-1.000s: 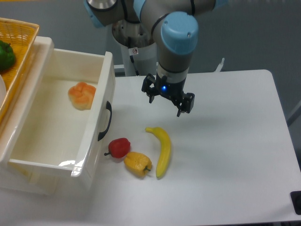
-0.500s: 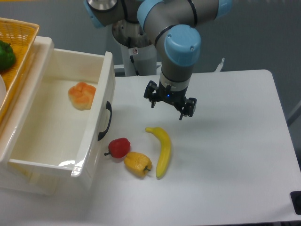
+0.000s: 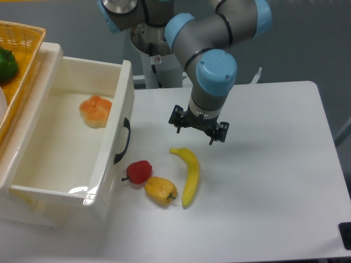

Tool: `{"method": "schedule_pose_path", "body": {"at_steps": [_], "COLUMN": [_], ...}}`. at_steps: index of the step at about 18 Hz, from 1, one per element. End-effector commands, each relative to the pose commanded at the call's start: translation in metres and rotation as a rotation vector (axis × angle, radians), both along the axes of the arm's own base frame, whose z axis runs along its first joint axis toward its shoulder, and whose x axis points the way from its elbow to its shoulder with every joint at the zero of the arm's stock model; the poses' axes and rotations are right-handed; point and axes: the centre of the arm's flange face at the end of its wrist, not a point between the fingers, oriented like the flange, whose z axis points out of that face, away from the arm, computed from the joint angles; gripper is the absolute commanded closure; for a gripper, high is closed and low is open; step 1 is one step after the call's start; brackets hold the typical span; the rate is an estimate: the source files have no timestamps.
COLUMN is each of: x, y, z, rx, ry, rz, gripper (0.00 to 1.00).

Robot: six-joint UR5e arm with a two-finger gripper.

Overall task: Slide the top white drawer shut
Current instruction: 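Move the gripper down toward the open white drawer's front, then lower the gripper beside the drawer front near the black handle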

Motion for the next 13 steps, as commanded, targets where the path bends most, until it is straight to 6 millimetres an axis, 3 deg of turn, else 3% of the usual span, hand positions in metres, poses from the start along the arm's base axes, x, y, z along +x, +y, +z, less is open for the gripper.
{"method": "schedule_pose_path", "body": {"at_steps": [13], "x": [0.008], "y": [0.028], "z": [-0.035], "rx": [0.014], "ry": [-0.079], "rz": [0.1], "gripper": [0.0]}}
